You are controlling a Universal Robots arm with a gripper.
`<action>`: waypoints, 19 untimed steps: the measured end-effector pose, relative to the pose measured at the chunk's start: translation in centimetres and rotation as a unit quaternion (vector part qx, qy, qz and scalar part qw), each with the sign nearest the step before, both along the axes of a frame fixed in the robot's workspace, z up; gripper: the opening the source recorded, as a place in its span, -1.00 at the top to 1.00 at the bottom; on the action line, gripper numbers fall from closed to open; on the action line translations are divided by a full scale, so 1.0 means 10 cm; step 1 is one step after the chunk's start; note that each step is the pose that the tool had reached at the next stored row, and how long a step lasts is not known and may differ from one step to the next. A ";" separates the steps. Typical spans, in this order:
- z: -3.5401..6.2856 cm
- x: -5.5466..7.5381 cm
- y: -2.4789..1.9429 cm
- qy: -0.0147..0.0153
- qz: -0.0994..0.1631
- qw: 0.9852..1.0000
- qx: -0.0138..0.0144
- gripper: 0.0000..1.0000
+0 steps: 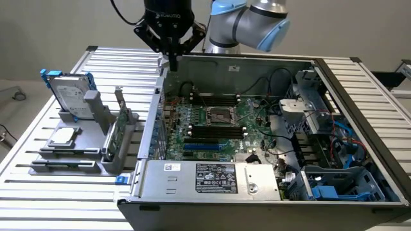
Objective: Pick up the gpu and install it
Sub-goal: 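Reach for the gpu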
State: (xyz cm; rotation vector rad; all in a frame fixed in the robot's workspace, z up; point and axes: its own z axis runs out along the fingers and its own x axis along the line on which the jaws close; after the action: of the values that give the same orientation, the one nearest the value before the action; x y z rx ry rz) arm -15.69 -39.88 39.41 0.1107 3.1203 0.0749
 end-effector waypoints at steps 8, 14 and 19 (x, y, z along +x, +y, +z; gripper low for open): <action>-0.065 -0.37 0.002 0.000 0.000 1.000 0.000 0.79; -0.139 -0.64 0.007 0.000 0.000 1.000 -0.001 0.79; -0.200 -0.87 0.010 0.000 0.000 1.000 -0.002 0.79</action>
State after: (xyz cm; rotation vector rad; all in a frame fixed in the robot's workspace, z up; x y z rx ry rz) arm -24.34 -39.77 37.41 0.1106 3.1202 0.0686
